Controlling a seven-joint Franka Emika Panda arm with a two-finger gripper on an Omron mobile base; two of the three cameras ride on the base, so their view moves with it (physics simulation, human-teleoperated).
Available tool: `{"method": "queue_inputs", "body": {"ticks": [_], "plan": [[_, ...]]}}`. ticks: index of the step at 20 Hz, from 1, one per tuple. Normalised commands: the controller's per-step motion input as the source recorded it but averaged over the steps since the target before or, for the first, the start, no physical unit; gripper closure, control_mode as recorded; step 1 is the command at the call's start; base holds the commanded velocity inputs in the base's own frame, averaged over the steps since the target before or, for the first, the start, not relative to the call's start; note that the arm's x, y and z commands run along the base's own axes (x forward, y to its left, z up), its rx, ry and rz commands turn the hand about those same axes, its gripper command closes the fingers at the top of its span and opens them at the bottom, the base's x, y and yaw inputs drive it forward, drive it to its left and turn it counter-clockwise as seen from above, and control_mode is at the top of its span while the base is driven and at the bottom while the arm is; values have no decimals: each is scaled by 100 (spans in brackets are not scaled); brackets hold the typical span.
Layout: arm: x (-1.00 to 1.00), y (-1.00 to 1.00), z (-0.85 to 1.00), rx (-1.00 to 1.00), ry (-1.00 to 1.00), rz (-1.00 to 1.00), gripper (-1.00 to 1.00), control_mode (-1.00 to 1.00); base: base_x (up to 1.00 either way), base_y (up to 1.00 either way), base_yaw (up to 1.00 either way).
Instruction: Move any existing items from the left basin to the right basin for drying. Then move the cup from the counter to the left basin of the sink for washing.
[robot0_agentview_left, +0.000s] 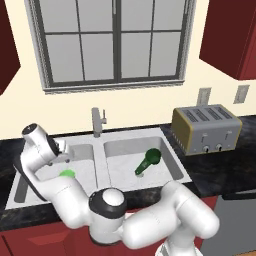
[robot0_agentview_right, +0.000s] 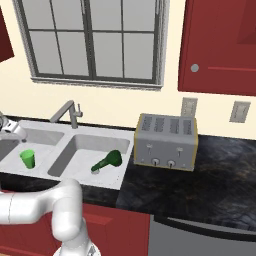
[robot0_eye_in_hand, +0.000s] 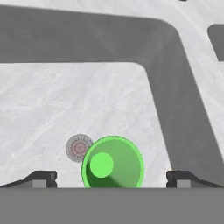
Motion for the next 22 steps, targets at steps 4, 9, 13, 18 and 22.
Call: {"method": "queue_inputs", "body": {"ticks": [4, 9, 13, 18, 22], "plan": [[-43, -15, 47, 0, 0, 0, -100, -100, 0, 0, 0], [-51, -17, 40, 0, 0, 0, -100, -100, 0, 0, 0], [-61, -27, 34, 0, 0, -1, -100, -100, 0, 0, 0], [-67, -37, 28, 0, -1, 0, -100, -100, 0, 0, 0], [-73, -49, 26, 0, -4, 0, -100, -100, 0, 0, 0]]}}
